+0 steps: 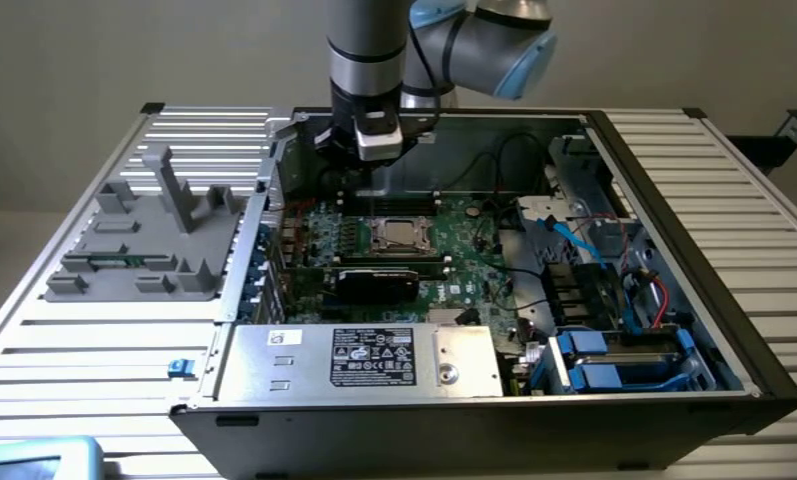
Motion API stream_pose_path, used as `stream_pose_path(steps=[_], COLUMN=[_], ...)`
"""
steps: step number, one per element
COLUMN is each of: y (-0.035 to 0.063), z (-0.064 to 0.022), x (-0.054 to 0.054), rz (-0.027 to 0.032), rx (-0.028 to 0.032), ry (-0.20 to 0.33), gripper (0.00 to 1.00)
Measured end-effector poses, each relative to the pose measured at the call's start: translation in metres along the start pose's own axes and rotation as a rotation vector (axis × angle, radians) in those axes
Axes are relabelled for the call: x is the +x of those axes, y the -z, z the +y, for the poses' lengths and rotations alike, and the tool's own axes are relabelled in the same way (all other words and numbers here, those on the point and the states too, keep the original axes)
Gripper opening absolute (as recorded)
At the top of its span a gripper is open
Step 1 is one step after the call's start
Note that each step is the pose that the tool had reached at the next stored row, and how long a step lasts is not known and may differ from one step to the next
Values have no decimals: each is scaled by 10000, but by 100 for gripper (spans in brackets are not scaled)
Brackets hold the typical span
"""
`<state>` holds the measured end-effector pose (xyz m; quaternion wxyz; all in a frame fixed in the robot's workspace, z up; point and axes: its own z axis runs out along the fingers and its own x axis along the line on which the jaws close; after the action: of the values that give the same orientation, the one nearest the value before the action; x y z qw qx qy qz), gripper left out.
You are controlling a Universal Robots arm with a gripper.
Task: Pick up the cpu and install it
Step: 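Install the first cpu locking lever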
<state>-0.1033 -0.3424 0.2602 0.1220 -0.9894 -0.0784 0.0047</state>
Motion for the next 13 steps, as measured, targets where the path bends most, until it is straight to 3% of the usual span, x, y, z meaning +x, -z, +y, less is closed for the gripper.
stream_pose_path(steps=[6, 13], y=[0, 1], z=[7, 7], x=[46, 46], rz=[124, 131], rx=[-6, -9], ry=[-43, -58], gripper=[11, 11])
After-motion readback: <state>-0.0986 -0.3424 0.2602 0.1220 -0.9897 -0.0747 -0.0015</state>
